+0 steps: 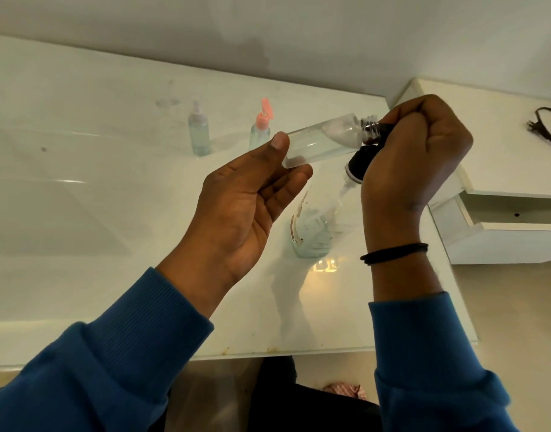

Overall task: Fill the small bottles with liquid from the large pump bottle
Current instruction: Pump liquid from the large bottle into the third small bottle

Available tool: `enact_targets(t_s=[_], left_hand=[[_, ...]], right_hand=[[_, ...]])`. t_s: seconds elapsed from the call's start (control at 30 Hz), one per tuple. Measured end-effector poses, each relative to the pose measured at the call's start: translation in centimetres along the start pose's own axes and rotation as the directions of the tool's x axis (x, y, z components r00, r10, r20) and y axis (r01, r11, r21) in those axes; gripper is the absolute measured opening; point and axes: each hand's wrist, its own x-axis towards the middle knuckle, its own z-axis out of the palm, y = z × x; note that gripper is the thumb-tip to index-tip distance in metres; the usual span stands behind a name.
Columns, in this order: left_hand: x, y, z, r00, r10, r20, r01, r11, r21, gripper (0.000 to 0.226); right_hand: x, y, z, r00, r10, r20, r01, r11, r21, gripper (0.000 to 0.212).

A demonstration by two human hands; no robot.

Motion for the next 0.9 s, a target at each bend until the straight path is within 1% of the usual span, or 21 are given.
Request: enact_targets(t_s=[0.13, 0.23, 0.37, 0.47, 0.57, 0.7, 0.83, 0.9], left_hand=[[-0.1, -0.2, 0.1, 1.0, -0.012, 0.015, 0.012, 1.0, -0.001, 0.02], [0.0, -0.4, 0.0, 1.0, -0.015, -0.005, 0.015, 1.0, 0.002, 0.022], [0.0, -0.2, 0.0, 1.0, -0.01, -0.011, 0.01, 1.0, -0.017, 0.021], [0.0, -0.3, 0.1, 1.0, -0.016, 0.0, 0.016, 1.0, -0.009, 0.02], [0.0, -0.3, 0.1, 1.0, -0.013, -0.011, 0.013, 1.0, -0.007, 0.021], [-0.1, -0.1, 0.0, 1.0, -0.012, -0.013, 0.011, 1.0, -0.015, 0.026], [-0.1, -0.3, 0.2, 1.0, -0.024, 0.001, 0.024, 1.0, -0.007, 0.023], [-0.1, -0.3, 0.1, 1.0, -0.02, -0.013, 0.02, 1.0, -0.005, 0.022]], right_hand=[[1.0, 0.1, -0.5, 1.0, -0.029, 0.007, 0.03, 0.998, -0.052, 0.037], [0.8, 0.3, -0.2, 0.999, -0.052, -0.012, 0.051, 0.997, -0.053, 0.037], [0.5, 0.5, -0.1, 0.999, -0.033, -0.004, 0.032, 0.997, -0.064, 0.03], [1.1, 0.2, -0.4, 0.999, -0.047, -0.008, 0.046, 0.994, -0.103, 0.034], [0.8, 0.5, -0.2, 0.998, -0.05, -0.024, 0.048, 0.997, -0.068, 0.036], [0.4, 0.5, -0.1, 0.999, -0.048, -0.008, 0.047, 0.994, -0.096, 0.03], [1.1, 0.2, -0.5, 0.998, -0.061, -0.003, 0.06, 0.992, -0.11, 0.035], [0.7, 0.2, -0.2, 0.999, -0.039, -0.011, 0.038, 0.997, -0.073, 0.037]])
